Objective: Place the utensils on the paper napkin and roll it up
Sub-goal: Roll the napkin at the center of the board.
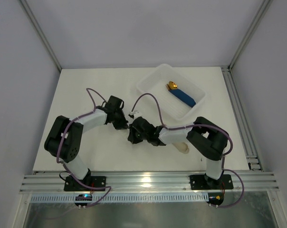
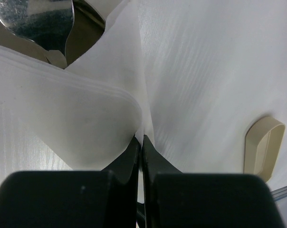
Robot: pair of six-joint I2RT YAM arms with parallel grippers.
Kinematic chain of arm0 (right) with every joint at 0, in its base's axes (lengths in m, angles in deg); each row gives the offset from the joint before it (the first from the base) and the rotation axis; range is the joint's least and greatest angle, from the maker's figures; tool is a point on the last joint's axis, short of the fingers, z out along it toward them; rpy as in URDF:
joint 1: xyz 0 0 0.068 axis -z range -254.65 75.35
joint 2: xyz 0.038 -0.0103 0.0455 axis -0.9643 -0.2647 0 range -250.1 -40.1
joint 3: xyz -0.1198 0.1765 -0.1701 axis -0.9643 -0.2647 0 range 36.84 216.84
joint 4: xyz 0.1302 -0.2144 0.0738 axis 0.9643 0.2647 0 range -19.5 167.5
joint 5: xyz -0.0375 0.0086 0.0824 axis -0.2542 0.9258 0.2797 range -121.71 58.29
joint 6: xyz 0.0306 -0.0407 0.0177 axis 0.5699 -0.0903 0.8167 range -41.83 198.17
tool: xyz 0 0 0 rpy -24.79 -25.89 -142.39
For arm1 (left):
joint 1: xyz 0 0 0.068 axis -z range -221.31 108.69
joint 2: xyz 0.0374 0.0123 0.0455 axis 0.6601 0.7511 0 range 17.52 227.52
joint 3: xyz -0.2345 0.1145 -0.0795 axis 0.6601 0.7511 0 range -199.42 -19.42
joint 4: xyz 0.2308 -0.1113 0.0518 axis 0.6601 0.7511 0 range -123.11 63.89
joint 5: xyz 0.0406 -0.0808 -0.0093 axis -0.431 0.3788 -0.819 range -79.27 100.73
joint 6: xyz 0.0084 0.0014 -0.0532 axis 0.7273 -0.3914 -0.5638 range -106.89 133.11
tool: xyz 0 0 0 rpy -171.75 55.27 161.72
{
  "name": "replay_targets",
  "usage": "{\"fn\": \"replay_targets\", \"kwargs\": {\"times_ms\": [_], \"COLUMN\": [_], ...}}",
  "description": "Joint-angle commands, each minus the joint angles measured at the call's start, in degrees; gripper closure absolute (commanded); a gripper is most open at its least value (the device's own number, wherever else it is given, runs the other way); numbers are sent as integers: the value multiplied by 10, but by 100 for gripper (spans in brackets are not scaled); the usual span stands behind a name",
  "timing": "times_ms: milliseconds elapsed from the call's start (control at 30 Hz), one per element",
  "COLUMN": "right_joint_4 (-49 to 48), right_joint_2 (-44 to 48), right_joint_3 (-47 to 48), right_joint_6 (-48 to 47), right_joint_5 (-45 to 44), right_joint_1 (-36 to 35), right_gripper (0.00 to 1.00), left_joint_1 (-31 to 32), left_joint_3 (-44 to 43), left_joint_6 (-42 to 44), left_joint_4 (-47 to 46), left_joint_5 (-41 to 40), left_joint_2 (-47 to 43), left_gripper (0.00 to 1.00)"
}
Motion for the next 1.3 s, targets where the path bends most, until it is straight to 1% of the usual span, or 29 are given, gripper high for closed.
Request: {"fn": "replay_targets", "kwargs": {"times_ms": [0, 267, 333, 467, 533, 567, 667, 700, 767, 867, 900, 967, 1067, 1133, 1267], "right_joint_4": [-15, -40, -43, -44, -39, -35, -8, -3, 11, 26, 35, 35, 32, 19, 12], "right_joint_2": [9, 7, 6, 11, 21, 25, 50, 57, 81, 109, 115, 123, 124, 111, 72], "right_joint_3": [-16, -41, -42, -47, -44, -41, -28, -27, -26, -29, -30, -35, -36, -28, -1], "right_joint_6": [23, 33, 34, 30, 26, 22, 1, -3, -15, -28, -32, -39, -49, -62, -77], "right_joint_5": [-12, 0, 23, 29, 30, 28, 15, 13, 11, 12, 11, 15, 49, 87, 132], "right_joint_1": [1, 1, 0, 1, 1, 0, 1, 5, 15, 26, 37, 49, 79, 95, 103], "right_gripper": [96, 96, 96, 96, 90, 82, 75, 70, 65, 54, 48, 43, 39, 36, 33], "left_joint_1": [1, 1, 2, 1, 1, 1, 1, 2, 1, 2, 1, 1, 1, 1, 1], "left_joint_3": [-19, -39, -46, -55, -55, -53, -48, -48, -46, -46, -47, -47, -48, -49, -50], "left_joint_6": [3, 4, 4, 4, 4, 4, 4, 4, 5, 5, 5, 5, 5, 4, 2], "left_joint_4": [-11, -12, -11, -11, -12, -14, -15, -14, -13, -10, -10, -10, -10, -9, -10], "left_joint_5": [5, 5, 7, 8, 10, 11, 10, 11, 12, 12, 13, 15, 14, 15, 16], "left_joint_2": [9, 21, 24, 35, 36, 38, 34, 31, 28, 24, 23, 20, 21, 24, 25], "left_gripper": [100, 100, 100, 100, 100, 100, 100, 100, 100, 100, 100, 100, 100, 100, 100]}}
